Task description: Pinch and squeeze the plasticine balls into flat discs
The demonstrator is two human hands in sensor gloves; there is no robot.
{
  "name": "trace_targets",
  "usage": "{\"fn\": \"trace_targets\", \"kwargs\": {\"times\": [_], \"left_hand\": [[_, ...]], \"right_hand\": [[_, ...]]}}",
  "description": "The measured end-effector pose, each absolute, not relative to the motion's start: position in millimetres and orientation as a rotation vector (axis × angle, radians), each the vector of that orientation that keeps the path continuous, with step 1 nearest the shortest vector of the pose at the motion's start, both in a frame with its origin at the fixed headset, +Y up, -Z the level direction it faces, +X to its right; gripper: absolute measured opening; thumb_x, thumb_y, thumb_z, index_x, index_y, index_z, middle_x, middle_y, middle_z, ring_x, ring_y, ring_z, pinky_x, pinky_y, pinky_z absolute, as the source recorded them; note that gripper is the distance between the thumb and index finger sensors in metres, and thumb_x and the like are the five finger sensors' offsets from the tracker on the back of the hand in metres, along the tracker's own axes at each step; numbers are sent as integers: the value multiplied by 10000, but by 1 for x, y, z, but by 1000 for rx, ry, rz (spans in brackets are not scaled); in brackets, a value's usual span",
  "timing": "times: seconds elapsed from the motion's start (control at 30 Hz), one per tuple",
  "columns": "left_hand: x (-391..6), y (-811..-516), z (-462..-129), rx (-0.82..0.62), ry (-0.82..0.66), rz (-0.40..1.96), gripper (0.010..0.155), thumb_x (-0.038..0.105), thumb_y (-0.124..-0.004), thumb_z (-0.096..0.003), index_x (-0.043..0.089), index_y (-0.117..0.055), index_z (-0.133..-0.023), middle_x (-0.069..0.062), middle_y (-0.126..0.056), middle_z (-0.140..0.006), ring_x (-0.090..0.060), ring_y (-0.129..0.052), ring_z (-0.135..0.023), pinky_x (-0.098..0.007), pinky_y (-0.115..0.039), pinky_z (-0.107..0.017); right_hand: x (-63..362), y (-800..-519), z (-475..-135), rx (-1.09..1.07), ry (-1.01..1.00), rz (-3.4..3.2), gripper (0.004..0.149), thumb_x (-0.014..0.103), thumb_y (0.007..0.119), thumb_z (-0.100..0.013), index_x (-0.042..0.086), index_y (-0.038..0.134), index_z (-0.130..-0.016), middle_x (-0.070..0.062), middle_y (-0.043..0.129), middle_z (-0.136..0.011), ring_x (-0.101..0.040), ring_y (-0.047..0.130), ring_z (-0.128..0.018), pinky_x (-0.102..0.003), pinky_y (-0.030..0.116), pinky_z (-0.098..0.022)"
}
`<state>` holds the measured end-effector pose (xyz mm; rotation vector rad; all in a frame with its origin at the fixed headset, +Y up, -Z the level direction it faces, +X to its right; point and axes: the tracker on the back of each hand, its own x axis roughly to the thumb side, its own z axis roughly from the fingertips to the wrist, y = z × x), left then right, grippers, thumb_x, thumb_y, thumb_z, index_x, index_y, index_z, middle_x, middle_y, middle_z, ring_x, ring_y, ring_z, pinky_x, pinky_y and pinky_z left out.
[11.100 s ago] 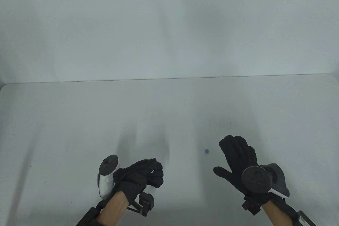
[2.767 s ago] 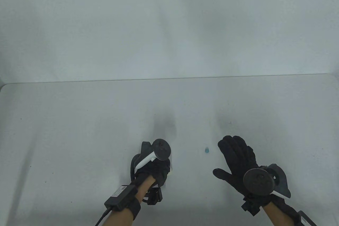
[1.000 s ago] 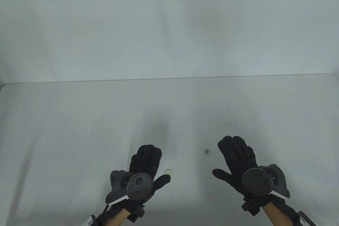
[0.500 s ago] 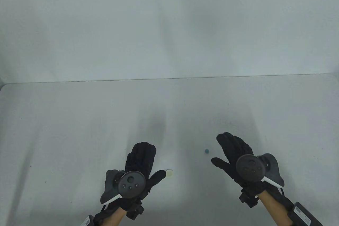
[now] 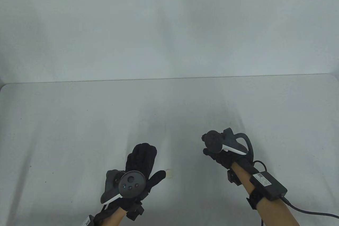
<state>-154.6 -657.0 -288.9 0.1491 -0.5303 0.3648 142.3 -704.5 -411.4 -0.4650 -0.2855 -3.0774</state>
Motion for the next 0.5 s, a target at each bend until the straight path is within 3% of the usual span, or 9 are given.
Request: {"fn": "trace_targets", "kwargs": {"times": [0.3, 0.5], "left_hand": [[-156, -655, -289, 162, -524, 369, 837, 529, -627, -533, -10, -416, -1139, -331, -393, -1140, -602, -426, -1039, -675, -445, -711], [-157, -655, -289, 160, -522, 371, 827, 524, -628, -535, -4, -427, -1138, -329, -400, -1140, -600, -435, -1039, -673, -448, -711]], "right_hand": [[134, -743, -425, -419, -363, -2944, 558, 432, 781, -529, 244, 643, -1036, -28, 805, -1016, -287, 871, -888, -422, 832, -619], [129, -750, -423, -451, -253, -2945, 479, 385, 783, -524, 204, 728, -964, -75, 852, -919, -289, 934, -762, -373, 874, -592]]}}
